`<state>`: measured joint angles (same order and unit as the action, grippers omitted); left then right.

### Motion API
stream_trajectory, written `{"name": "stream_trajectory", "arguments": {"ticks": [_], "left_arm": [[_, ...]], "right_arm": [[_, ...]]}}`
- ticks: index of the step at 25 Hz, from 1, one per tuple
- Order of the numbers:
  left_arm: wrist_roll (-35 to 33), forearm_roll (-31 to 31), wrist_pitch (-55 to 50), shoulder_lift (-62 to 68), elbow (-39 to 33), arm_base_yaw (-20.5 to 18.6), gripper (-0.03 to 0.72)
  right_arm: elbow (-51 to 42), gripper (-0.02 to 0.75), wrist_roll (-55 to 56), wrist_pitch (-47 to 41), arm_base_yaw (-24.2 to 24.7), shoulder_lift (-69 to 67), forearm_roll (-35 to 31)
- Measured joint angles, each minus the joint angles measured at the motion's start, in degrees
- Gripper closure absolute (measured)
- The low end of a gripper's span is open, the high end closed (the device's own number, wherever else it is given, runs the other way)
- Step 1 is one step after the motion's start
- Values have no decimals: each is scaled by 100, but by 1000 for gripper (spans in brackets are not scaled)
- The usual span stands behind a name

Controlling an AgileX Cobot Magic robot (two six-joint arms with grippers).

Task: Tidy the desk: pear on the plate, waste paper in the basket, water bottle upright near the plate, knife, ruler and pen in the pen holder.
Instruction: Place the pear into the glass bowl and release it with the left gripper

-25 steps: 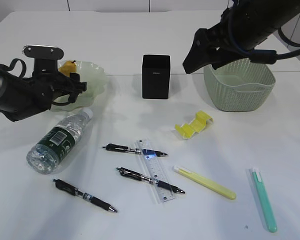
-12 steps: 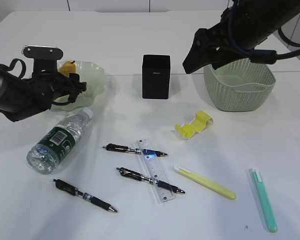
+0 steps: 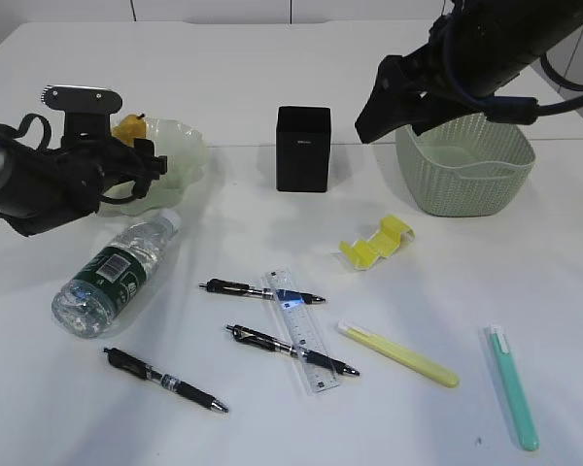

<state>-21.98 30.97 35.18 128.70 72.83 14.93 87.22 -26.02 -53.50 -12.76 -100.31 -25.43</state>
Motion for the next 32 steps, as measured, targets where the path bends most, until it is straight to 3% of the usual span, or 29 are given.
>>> {"name": "stream_trajectory", "arguments": {"ticks": [32], "left_arm": [[231,0,-217,0,156,-10,137]], "right_arm": [[0,145,0,0,0,0,0]]}}
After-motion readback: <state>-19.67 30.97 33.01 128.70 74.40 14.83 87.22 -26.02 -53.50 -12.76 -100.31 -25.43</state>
